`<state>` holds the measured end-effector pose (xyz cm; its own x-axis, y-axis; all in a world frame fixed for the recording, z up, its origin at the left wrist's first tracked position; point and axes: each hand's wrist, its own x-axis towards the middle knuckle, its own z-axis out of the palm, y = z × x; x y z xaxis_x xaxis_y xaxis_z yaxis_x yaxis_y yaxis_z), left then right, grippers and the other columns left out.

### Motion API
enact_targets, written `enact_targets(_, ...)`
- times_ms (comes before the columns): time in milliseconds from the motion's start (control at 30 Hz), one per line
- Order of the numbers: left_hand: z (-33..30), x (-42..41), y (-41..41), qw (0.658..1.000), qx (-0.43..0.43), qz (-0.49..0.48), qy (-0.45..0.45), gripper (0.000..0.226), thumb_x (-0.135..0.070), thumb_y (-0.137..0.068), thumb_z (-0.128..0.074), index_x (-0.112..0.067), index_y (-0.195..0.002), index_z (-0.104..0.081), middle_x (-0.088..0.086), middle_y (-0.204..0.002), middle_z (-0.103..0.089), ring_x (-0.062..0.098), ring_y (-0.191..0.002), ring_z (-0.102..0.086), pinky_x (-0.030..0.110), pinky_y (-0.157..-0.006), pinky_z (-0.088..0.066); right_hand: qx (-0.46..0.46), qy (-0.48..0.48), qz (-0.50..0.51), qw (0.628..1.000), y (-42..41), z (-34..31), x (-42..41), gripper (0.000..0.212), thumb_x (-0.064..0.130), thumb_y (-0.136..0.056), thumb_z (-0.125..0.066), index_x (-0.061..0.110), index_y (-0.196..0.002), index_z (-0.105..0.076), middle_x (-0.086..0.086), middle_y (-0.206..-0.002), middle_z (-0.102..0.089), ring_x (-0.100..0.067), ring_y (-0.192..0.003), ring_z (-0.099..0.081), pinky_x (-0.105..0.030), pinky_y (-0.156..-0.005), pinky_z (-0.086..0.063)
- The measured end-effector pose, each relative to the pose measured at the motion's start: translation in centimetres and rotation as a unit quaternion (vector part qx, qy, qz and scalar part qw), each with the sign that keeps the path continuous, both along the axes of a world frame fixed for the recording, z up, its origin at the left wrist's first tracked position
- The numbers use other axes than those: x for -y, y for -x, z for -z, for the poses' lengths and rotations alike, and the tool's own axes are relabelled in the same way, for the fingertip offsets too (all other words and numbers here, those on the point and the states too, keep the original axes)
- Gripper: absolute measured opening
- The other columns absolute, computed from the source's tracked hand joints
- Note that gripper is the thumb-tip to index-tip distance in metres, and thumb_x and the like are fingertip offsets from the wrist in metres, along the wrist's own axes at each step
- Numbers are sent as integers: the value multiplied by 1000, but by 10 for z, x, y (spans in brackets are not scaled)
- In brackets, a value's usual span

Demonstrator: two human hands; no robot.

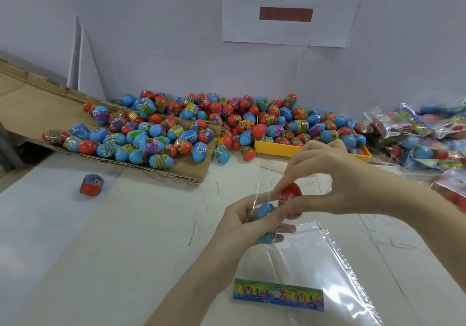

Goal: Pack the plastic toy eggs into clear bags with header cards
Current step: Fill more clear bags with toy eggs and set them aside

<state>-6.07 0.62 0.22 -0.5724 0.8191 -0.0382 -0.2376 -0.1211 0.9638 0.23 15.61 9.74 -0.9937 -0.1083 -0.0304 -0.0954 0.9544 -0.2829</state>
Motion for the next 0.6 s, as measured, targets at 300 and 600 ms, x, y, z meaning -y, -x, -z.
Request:
enact_targets(300, 3, 1, 0, 999, 25, 26, 13, 56, -36, -56, -71, -18, -109, -63, 5, -93, -74, 16, -81, -70, 23, -71, -54, 6, -59, -32, 998, -5, 5, -5, 41, 81, -43, -52, 56, -76, -50, 35, -103, -38, 12, -108, -16, -15, -82, -14)
enact_targets(600, 3, 2, -1, 999, 10, 28, 24, 56, -41, -60, -67, -23, -113, -61, 4, -98, -73, 17, -89, -70, 27, -80, -53, -13, 58, 5, 998, -7, 6, -5, 10, 43, -68, -66, 50, -70, -59, 29, -86, -59, 17, -97, -38, -14, -85, -18)
